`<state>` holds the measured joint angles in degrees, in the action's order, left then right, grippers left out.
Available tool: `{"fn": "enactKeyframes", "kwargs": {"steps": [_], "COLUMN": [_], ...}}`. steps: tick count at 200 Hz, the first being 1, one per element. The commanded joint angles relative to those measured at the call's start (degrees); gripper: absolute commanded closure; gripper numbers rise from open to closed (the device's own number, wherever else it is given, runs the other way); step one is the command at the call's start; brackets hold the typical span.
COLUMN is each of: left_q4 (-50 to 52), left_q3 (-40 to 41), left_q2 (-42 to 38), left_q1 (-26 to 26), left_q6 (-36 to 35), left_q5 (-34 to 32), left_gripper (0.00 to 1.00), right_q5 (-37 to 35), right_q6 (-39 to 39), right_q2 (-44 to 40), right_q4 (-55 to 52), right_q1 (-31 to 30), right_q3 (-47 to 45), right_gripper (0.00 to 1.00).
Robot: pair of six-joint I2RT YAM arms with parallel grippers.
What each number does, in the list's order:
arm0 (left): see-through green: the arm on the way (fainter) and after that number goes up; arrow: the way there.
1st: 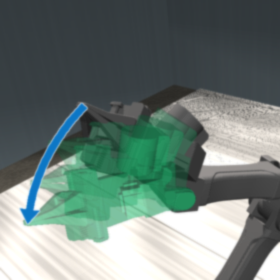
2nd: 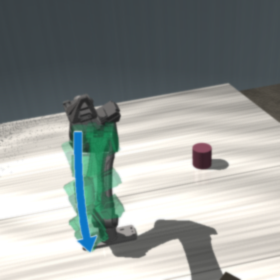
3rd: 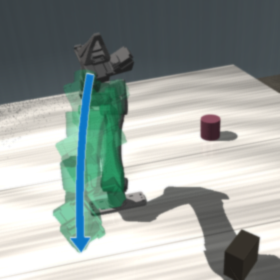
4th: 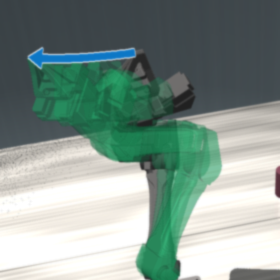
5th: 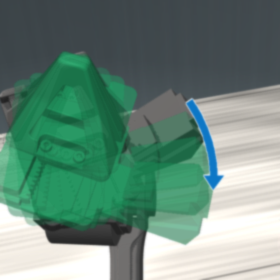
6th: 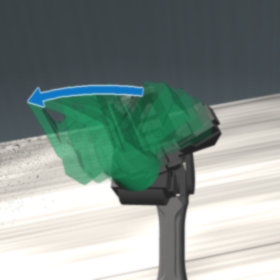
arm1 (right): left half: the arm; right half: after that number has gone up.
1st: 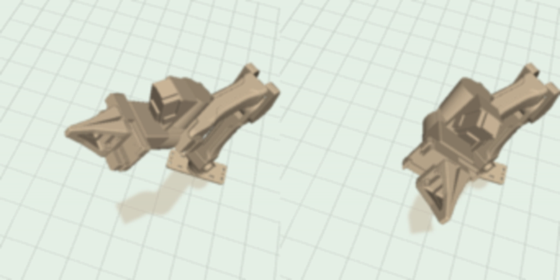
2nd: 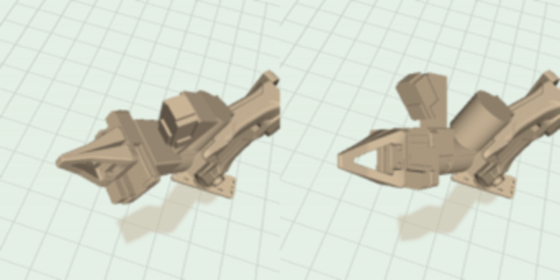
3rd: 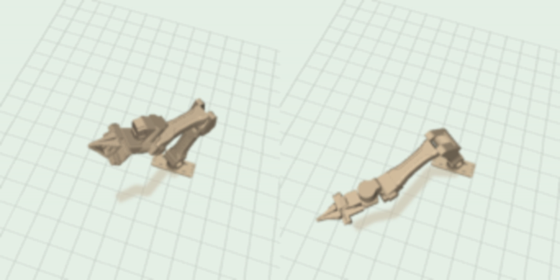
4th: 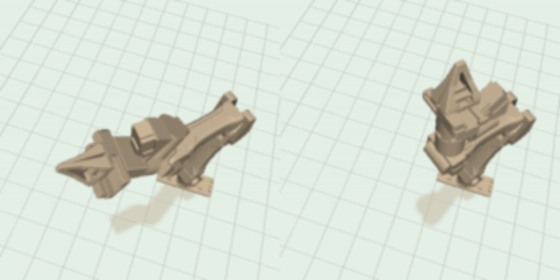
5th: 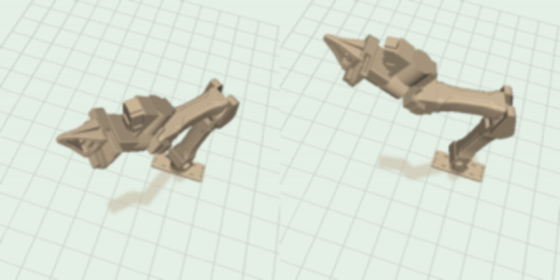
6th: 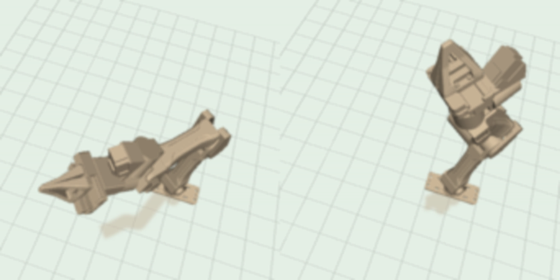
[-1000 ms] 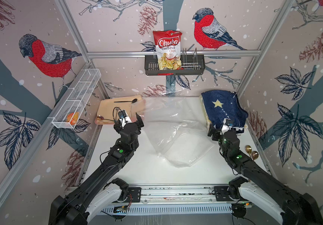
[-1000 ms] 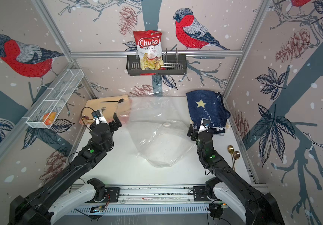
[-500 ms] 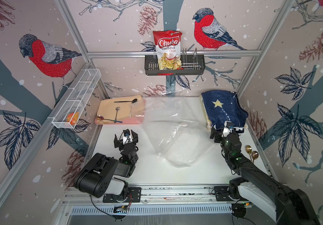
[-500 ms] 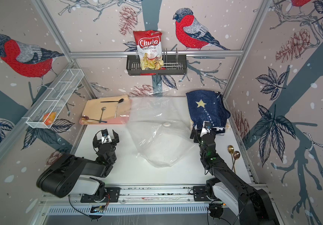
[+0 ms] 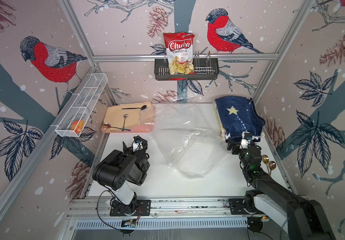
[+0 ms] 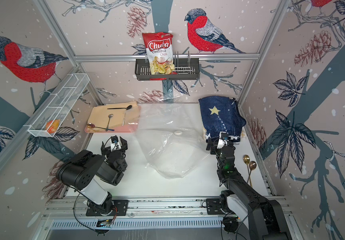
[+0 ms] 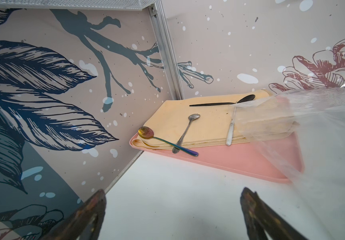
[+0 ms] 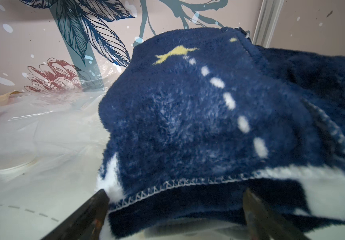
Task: Take the blanket out of the vacuum bag
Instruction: Reset both arms
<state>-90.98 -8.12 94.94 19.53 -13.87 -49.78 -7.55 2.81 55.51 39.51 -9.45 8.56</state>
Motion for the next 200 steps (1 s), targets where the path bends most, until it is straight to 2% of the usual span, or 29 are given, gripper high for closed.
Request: {"fn": "enactKeyframes", "kwargs": {"steps": [1, 19, 42, 62, 92, 108, 131, 157, 172, 179, 192, 200], "left_q4": [-11.0, -10.8, -8.3, -4.3, 8.7, 9.5, 10.7, 13.2, 8.9, 6.7, -4.1, -3.4], "left_q3": [-0.2, -0.4, -0.5, -1.7, -4.2, -3.7, -3.8, -3.7, -1.2, 0.0, 2.0, 2.2], "left_q2": [0.0, -0.1, -1.0, -1.9, -5.8, -6.5, -7.1, -8.0, -7.6, -6.2, -2.1, -2.6], "left_q1": [-0.1, -0.2, -0.6, -1.2, -4.7, -6.1, -7.3, -10.5, -11.0, -11.3, -10.7, -9.2], "left_q6": [-0.4, -0.3, 0.6, 1.0, 5.3, 6.6, 7.5, 10.0, 11.1, 12.8, 10.0, 9.0], "left_q5": [-0.9, -0.7, 0.6, 3.5, 12.1, 15.5, 18.4, 25.1, 25.4, 23.3, 23.4, 22.6], "left_gripper": [0.02, 0.02, 0.02, 0.02, 0.02, 0.02, 0.02, 0.02, 0.02, 0.01, 0.02, 0.02], "right_q5": [-0.7, -1.6, -2.4, -1.2, 3.3, 5.0, 3.8, 4.0, 4.9, 4.4, 4.1, 4.2], "right_q6": [-0.8, -1.2, -3.7, 0.8, 0.9, -0.3, -0.3, -0.4, -0.8, -0.7, -0.5, -0.5], "right_q2": [1.0, 3.1, 3.1, 6.9, 13.0, 18.0, 23.1, 29.9, 33.8, 32.4, 30.8, 30.8], "right_q4": [10.3, 19.3, 23.0, 31.4, 34.4, 39.8, 46.1, 51.5, 57.1, 53.7, 47.9, 46.7], "right_q1": [0.9, 2.5, 4.0, 7.0, 8.2, 8.2, 8.2, 8.2, 8.2, 8.2, 8.2, 8.2], "right_q3": [-3.2, -6.8, -7.6, -8.7, -6.6, -6.6, -7.3, -7.0, -6.8, -6.2, -4.4, -3.7], "right_gripper": [0.0, 0.0, 0.0, 0.0, 0.0, 0.0, 0.0, 0.0, 0.0, 0.0, 0.0, 0.0]}}
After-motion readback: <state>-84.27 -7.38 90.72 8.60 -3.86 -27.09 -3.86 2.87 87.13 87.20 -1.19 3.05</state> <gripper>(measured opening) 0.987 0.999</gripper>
